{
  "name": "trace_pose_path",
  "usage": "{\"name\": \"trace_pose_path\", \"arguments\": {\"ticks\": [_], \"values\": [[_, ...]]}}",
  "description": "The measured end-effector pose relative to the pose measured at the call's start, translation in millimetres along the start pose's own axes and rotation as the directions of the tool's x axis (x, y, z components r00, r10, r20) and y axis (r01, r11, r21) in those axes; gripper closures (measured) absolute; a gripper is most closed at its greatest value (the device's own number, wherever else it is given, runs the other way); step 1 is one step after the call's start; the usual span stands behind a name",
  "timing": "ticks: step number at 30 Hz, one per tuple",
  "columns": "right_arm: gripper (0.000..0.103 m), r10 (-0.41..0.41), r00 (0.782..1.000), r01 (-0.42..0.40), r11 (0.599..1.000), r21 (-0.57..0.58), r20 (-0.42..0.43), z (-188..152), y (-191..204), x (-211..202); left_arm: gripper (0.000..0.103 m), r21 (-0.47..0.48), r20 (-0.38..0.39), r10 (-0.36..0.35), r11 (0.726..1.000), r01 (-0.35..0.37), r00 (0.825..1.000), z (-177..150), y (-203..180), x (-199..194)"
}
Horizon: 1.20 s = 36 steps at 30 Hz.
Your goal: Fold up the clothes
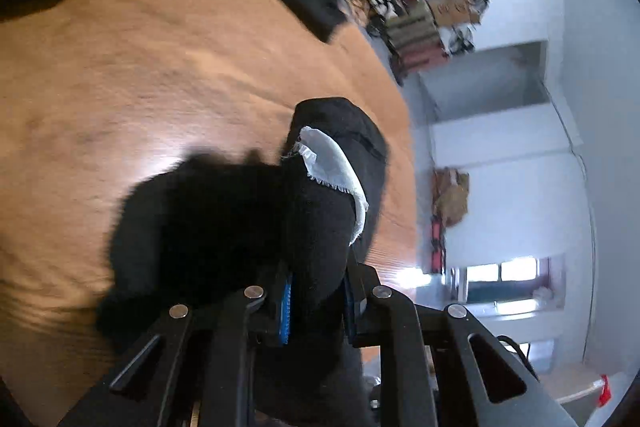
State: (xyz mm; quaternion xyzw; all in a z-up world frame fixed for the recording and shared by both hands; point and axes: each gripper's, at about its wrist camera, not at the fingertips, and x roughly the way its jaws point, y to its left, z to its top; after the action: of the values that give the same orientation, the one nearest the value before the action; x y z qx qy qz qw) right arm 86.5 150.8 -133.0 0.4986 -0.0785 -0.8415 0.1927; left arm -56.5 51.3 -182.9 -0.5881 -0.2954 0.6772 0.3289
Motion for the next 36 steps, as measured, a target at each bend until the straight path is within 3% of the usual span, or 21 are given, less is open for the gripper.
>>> {"name": "trace_pose_path", "arguments": {"ticks": [3,6,7,10,13,15,17,19,23,24,25,26,28,29,31,33,34,35,36], "values": [[0.093,0.002,0.999,-0.002,1.0,-0.007,-0.04,3.6,11.2,23.0,0.084,-0.019,0.011,0.04,0.999,-0.04,0.999,-1.7,16.1,-9.0],[0.092,0.016,0.999,-0.016,1.0,-0.004,-0.042,6.1,16.2,29.5,0.084,-0.033,0.039,-0.026,0.999,0.028,0.999,4.0,25.3,-13.6],[0.087,0.024,0.999,-0.024,1.0,0.001,-0.037,7.2,16.8,29.3,0.084,-0.037,0.052,-0.036,0.999,0.038,0.998,5.7,25.8,-18.5],[0.055,0.069,0.997,-0.068,0.998,0.011,-0.037,6.7,21.3,23.9,0.084,-0.053,0.079,-0.001,0.999,0.005,0.997,16.8,30.9,-29.3],[0.05,0.106,0.994,-0.106,0.994,0.014,-0.034,1.6,23.2,6.9,0.084,-0.077,0.065,0.074,0.995,-0.068,0.995,28.5,24.5,-48.4],[0.044,0.125,0.992,-0.125,0.992,0.029,-0.012,-0.5,18.3,-10.5,0.075,-0.085,0.044,0.12,0.99,-0.116,0.992,34.3,24.9,-46.9],[0.04,0.123,0.992,-0.124,0.991,0.048,0.021,1.2,7.3,-28.2,0.05,-0.114,0.051,0.155,0.982,-0.149,0.987,35.5,26.3,-59.6],[0.039,0.085,0.995,-0.088,0.994,0.058,0.049,8.3,-9.0,-38.8,0.037,-0.135,0.122,0.165,0.98,-0.148,0.979,34.4,28.4,-80.9],[0.038,-0.018,0.996,0.012,0.998,0.069,0.09,28.3,-45.1,-46.3,0.034,-0.139,0.267,0.181,0.979,-0.148,0.947,18.4,27.7,-128.6],[0.038,-0.042,0.995,0.035,0.997,0.069,0.095,34.1,-52.6,-44.3,0.034,-0.098,0.294,0.175,0.983,-0.152,0.94,9.8,19.1,-132.9],[0.042,-0.069,0.993,0.062,0.996,0.069,0.101,42.7,-57.7,-39.6,0.04,-0.05,0.319,0.165,0.986,-0.157,0.933,0.1,8.4,-136.7],[0.054,-0.079,0.992,0.072,0.995,0.075,0.102,52.0,-67.4,-35.7,0.066,-0.009,0.326,0.185,0.981,-0.193,0.927,-10.5,-4.6,-131.3],[0.066,-0.088,0.992,0.079,0.992,0.095,0.095,76.7,-78.2,-14.8,0.088,0.068,0.335,0.239,0.959,-0.277,0.911,-32.2,-31.7,-116.4],[0.071,-0.086,0.992,0.077,0.991,0.107,0.089,84.1,-80.9,-7.3,0.094,0.093,0.311,0.255,0.951,-0.296,0.916,-40.3,-38.4,-104.3],[0.073,-0.056,0.995,0.047,0.993,0.111,0.08,96.6,-81.7,3.6,0.095,0.126,0.252,0.268,0.944,-0.306,0.93,-54.3,-45.0,-81.7],[0.073,-0.006,0.996,0.0,0.997,0.071,0.084,90.9,-71.6,3.4,0.095,0.112,0.258,0.27,0.945,-0.306,0.928,-70.2,-41.2,-78.8],[0.067,0.017,0.996,-0.021,0.999,0.044,0.087,86.0,-65.3,2.9,0.095,0.103,0.286,0.278,0.943,-0.317,0.917,-79.6,-37.7,-81.1],[0.051,0.033,0.995,-0.035,0.999,0.023,0.089,75.3,-57.7,0.1,0.095,0.097,0.306,0.282,0.941,-0.325,0.909,-87.5,-35.1,-85.1],[0.048,0.043,0.995,-0.043,0.999,0.002,0.087,64.1,-50.3,-1.6,0.095,0.089,0.325,0.29,0.938,-0.334,0.9,-94.3,-31.5,-86.5]]}}
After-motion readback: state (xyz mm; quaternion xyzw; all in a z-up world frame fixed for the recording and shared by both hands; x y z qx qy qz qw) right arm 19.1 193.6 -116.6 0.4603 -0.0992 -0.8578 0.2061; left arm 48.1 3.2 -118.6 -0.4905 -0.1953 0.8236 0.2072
